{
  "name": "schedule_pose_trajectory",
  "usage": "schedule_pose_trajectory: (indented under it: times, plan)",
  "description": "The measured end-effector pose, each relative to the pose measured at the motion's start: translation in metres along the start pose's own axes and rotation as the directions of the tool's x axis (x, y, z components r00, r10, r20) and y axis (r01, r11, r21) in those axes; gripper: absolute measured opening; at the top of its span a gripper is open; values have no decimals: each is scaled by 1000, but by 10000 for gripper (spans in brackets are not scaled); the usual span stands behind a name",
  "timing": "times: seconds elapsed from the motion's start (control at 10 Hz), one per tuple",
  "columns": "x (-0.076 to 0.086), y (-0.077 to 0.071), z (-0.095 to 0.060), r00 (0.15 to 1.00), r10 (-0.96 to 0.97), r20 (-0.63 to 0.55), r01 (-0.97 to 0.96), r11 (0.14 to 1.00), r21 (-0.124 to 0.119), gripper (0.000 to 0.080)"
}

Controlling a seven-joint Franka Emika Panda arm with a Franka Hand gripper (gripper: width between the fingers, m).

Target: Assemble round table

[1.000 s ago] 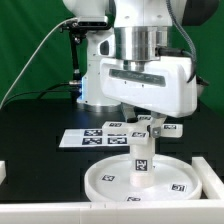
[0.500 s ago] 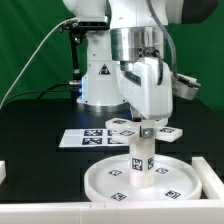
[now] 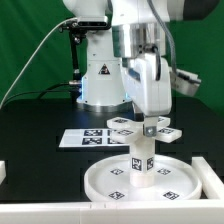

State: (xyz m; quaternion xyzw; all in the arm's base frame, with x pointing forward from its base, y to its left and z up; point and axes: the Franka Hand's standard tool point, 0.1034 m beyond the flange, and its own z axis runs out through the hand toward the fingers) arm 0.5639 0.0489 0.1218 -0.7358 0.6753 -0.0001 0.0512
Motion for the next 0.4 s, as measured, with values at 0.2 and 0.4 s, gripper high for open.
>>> schedule_pose_trajectory:
  times: [0.2,0.4]
  plan:
    - [-8,-5,-25,999,-6,33,5,1000,13,648]
    - [-7,-4,-19,1000,-6,27,6,1000,7,648]
